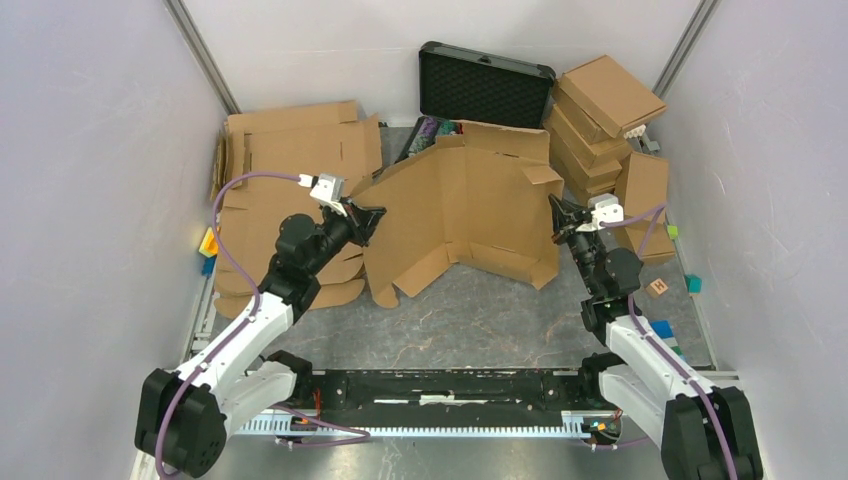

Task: Fold the paper box

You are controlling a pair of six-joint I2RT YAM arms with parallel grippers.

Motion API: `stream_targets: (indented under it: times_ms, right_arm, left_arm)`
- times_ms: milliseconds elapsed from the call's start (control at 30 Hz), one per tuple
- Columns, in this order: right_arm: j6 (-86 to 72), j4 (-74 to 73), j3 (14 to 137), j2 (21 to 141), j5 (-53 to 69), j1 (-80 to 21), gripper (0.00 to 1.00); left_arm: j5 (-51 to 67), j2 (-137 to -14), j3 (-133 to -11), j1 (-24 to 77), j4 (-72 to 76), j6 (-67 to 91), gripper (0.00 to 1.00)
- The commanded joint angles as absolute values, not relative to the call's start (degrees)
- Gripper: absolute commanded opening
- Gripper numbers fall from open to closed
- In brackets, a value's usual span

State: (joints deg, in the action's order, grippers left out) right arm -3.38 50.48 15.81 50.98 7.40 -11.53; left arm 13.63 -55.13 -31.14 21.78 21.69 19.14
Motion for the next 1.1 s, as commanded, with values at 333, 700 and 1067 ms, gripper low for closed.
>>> stream_targets:
  times_ms: [333,700,1067]
  right_arm:
    - [-6.9,61.2,25.1,63.6,11.0,-12.0,0.0]
    - [-7.2,50.4,22.7,63.5,5.5,-12.8,0.2]
    - [-7.5,41.9,17.8,56.4,4.1,-12.8,0.44]
  left_arm:
    - [13.0,-61.0,-35.3,22.0,39.2,6.7,0.02]
    - [13.5,-56.4,-27.8,25.4,44.0,2.2,0.02]
    - [17.7,-49.2,-23.4,29.5,39.4,0.7,0.07]
